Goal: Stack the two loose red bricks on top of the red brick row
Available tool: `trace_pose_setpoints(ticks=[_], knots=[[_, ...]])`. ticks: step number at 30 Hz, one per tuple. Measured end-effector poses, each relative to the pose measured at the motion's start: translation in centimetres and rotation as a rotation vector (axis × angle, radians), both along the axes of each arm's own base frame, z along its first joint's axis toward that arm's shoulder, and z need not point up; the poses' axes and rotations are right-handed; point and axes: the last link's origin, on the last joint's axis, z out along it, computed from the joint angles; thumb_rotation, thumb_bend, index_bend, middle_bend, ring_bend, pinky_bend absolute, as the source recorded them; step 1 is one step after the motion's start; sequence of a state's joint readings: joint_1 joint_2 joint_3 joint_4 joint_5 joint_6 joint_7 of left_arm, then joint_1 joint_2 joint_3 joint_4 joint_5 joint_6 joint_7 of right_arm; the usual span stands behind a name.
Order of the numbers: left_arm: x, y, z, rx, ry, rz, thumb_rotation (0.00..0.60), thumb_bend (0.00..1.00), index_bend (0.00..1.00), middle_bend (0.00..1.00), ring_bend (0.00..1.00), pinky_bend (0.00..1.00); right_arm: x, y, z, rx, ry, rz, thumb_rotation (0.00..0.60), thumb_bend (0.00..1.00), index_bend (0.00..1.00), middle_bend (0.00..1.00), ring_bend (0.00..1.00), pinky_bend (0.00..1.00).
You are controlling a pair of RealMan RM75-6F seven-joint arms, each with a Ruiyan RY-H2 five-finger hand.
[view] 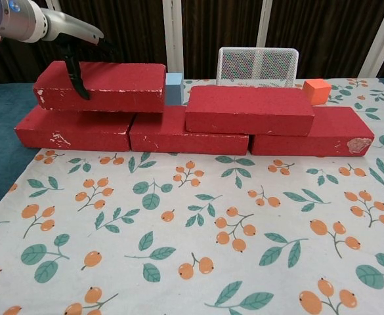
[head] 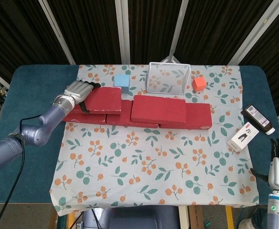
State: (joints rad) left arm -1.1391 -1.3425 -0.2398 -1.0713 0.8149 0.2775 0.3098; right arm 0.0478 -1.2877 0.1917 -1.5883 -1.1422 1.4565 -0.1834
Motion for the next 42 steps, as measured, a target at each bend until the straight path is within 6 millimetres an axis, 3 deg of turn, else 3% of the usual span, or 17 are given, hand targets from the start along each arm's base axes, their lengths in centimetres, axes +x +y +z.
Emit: trace_pose_setpoints(ticks=[42], knots=[[1.5, 0.0, -3.4, -0.069, -0.022, -0.037, 0.6, 0.12, 0.34, 0.29, 0.22, 0.21, -0.5, 0.0, 0.5, -0.018, 0.002, -0.028, 0.6, 0.05, 0.0, 0.02, 0.0, 0.0]])
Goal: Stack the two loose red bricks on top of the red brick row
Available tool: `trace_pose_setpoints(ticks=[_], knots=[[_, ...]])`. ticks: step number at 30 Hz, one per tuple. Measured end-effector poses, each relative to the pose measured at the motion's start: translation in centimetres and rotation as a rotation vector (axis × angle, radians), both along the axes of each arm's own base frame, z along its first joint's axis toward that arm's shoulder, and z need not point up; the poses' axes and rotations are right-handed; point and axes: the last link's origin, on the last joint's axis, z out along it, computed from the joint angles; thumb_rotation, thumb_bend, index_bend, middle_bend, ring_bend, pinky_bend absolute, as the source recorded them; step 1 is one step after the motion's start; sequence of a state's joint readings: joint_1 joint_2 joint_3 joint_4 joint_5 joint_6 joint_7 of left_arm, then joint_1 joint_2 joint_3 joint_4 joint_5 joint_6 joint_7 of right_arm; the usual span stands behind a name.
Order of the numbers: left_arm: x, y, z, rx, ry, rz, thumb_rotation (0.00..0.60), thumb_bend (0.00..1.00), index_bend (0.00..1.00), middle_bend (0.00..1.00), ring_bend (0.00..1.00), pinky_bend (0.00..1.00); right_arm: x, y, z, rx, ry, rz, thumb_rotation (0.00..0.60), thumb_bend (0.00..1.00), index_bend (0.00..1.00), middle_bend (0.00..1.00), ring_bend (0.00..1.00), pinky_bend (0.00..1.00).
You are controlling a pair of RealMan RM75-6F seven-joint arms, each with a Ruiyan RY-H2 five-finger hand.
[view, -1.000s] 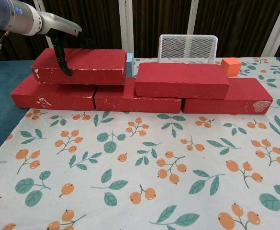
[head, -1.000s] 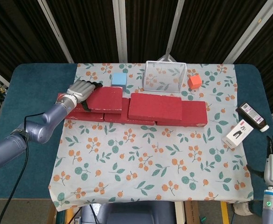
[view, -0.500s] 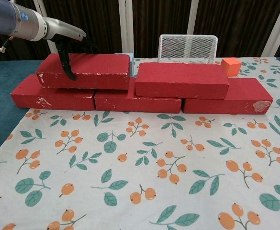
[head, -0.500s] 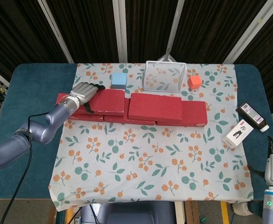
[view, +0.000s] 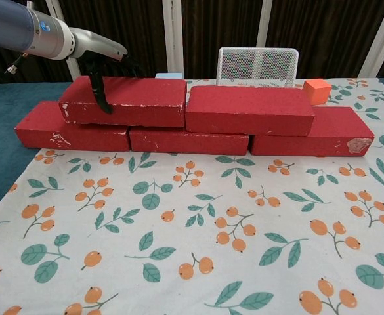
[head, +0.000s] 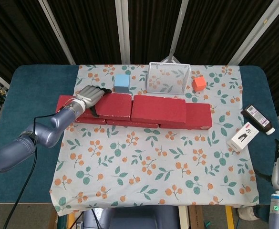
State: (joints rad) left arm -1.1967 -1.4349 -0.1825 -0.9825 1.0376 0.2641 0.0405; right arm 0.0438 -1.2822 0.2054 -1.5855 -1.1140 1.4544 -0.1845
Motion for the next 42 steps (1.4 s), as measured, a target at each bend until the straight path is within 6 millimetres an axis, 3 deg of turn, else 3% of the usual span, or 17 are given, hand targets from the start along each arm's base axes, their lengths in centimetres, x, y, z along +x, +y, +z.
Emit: trace_pose_setpoints(ticks=[42], knots=[[0.5, 0.1, -1.5, -0.019, 0.032, 0.001, 0.6, 0.12, 0.33, 0.29, 0.22, 0.21, -0.2, 0.0, 0.3, -0.012, -0.007, -0.014, 0.6, 0.05, 0.0, 0.02, 0.0, 0.0]])
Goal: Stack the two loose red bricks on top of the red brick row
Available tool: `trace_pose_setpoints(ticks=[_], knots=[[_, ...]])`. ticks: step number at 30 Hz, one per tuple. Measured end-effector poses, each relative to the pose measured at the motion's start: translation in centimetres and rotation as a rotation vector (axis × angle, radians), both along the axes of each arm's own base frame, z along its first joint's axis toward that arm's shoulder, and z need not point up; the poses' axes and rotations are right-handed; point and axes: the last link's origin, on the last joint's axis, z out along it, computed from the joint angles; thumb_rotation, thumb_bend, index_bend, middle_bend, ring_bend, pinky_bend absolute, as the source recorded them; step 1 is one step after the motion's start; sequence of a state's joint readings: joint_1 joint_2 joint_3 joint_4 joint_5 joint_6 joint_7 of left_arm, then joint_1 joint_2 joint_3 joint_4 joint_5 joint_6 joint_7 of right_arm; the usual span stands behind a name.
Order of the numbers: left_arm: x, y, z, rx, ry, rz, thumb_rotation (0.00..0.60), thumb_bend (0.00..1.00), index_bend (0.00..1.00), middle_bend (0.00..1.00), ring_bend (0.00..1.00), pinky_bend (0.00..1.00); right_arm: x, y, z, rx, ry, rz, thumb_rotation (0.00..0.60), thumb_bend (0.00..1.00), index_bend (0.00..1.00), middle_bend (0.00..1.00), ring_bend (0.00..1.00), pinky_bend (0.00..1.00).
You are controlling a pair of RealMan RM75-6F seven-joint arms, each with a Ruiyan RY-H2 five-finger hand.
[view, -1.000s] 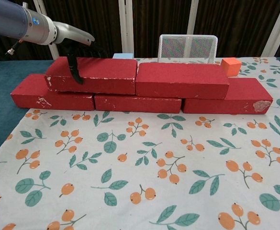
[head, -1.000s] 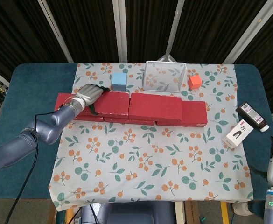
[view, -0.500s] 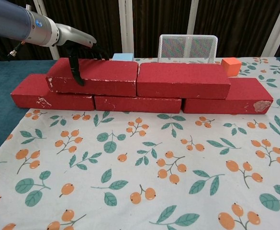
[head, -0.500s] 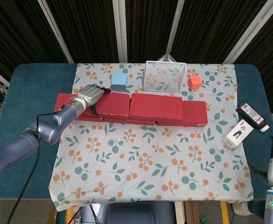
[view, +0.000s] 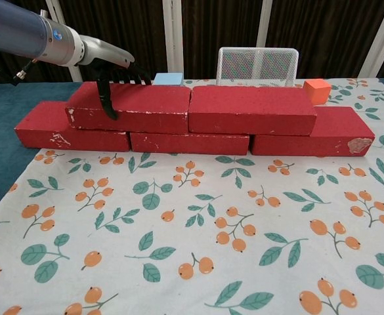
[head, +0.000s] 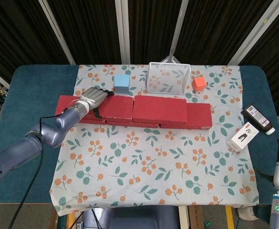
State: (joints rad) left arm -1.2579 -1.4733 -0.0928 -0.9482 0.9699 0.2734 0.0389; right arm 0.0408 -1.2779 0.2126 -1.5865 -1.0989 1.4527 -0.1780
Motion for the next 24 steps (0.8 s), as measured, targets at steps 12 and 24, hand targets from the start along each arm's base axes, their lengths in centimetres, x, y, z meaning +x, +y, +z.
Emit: trace_pose_setpoints(ticks=[12, 24], knots=[[0.12, 0.14, 0.41, 0.001, 0.004, 0.016, 0.6, 0.12, 0.29, 0.24, 0.19, 0.21, 0.02, -0.01, -0.05, -0.001, 0.0, 0.002, 0.6, 0.05, 0.0, 0.02, 0.0, 0.0], [-0.07, 0.19, 0.29, 0.012, 0.024, 0.018, 0.6, 0.07, 0.27, 0.23, 0.19, 0.21, -0.01, 0.0, -0.06, -0.003, 0.001, -0.001, 0.6, 0.05, 0.0, 0.02, 0.0, 0.0]])
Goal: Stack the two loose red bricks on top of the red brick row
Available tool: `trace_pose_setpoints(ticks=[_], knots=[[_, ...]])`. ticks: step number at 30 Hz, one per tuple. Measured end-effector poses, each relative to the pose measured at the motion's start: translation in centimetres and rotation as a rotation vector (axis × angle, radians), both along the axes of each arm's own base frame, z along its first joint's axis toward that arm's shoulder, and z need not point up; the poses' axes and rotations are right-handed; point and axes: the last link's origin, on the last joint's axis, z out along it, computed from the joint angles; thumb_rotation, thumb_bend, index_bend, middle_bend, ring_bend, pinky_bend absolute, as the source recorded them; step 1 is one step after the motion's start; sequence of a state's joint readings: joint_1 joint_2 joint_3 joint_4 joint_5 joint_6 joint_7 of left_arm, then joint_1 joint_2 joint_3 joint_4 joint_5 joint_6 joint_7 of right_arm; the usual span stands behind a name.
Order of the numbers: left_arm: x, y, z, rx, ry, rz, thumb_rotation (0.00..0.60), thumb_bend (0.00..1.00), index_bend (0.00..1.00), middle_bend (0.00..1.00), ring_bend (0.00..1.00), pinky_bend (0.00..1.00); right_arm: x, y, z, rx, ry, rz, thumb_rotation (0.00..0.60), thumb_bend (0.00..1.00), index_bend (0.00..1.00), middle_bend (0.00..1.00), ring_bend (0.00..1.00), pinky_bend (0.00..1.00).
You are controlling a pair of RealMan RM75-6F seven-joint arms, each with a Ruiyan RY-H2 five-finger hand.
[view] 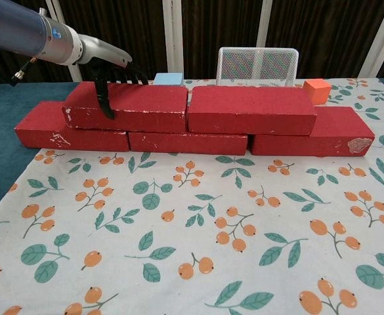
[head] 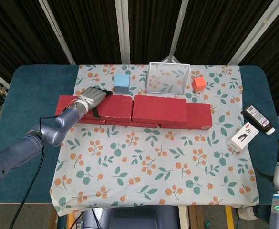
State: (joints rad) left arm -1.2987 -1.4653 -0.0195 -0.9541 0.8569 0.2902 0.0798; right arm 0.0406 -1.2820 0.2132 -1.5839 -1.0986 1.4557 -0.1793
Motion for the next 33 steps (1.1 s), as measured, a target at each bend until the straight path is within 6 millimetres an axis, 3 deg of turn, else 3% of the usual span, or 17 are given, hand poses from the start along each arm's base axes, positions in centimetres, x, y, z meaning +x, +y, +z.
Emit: trace_pose_setpoints(ticks=[23, 33], knots=[[0.69, -0.13, -0.5, 0.005, -0.026, 0.006, 0.6, 0.07, 0.25, 0.22, 0.18, 0.21, -0.06, -0.02, 0.01, -0.002, 0.003, -0.007, 0.6, 0.05, 0.0, 0.02, 0.0, 0.0], [0.65, -0.13, -0.66, -0.001, -0.009, 0.012, 0.6, 0.01, 0.19, 0.13, 0.11, 0.2, -0.08, -0.04, 0.0, -0.004, 0.004, -0.011, 0.6, 0.05, 0.0, 0.02, 0.0, 0.0]])
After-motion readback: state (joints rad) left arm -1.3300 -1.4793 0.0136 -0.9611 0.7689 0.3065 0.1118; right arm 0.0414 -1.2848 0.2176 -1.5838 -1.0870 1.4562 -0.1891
